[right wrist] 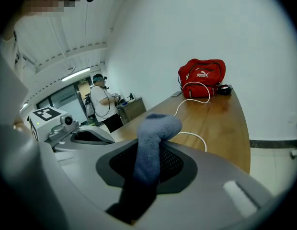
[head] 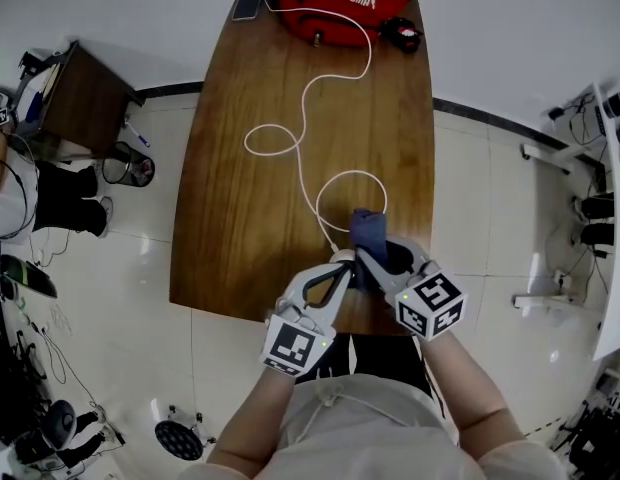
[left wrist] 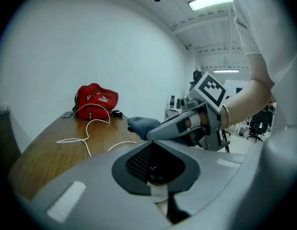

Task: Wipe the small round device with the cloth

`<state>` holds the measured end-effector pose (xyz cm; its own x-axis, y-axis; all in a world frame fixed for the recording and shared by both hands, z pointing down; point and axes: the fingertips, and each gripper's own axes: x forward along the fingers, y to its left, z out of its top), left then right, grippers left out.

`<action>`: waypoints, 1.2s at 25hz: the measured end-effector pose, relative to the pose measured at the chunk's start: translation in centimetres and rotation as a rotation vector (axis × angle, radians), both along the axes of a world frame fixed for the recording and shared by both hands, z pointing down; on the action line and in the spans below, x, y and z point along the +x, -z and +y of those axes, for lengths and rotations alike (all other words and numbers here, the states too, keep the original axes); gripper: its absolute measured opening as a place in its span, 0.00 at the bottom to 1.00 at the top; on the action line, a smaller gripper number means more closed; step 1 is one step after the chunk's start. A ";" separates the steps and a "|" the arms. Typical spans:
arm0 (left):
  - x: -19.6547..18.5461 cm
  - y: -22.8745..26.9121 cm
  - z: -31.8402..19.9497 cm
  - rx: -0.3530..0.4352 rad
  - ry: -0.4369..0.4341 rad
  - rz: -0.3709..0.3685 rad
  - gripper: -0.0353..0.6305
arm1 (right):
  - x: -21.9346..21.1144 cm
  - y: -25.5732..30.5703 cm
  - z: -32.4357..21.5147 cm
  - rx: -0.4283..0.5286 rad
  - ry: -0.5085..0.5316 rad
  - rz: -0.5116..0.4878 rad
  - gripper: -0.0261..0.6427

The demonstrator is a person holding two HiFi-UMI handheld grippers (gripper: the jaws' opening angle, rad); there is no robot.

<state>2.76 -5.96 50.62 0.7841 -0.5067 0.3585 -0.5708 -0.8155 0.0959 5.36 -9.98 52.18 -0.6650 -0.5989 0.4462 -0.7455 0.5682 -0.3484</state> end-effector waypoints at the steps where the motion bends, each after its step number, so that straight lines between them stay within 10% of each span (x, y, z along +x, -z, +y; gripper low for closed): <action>1: 0.0 0.0 0.0 -0.004 0.000 0.005 0.06 | 0.1 -0.2 -0.1 -0.006 -0.007 -0.013 0.20; 13: 0.2 0.4 -0.5 0.028 0.003 0.065 0.06 | 2.4 -9.4 1.5 -0.188 0.038 0.256 0.20; 18: 0.0 -0.1 -0.5 -0.044 0.038 0.115 0.06 | 2.4 -9.5 2.3 -0.204 0.019 0.226 0.20; 30: 1.1 -0.1 1.4 -0.087 -0.007 0.039 0.06 | -1.2 2.2 -0.1 0.055 0.271 0.111 0.20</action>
<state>3.85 -4.59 50.71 0.8017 -0.4693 0.3702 -0.5594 -0.8072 0.1882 4.18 -10.04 49.95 -0.7527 -0.4316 0.4972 -0.5961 0.7673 -0.2364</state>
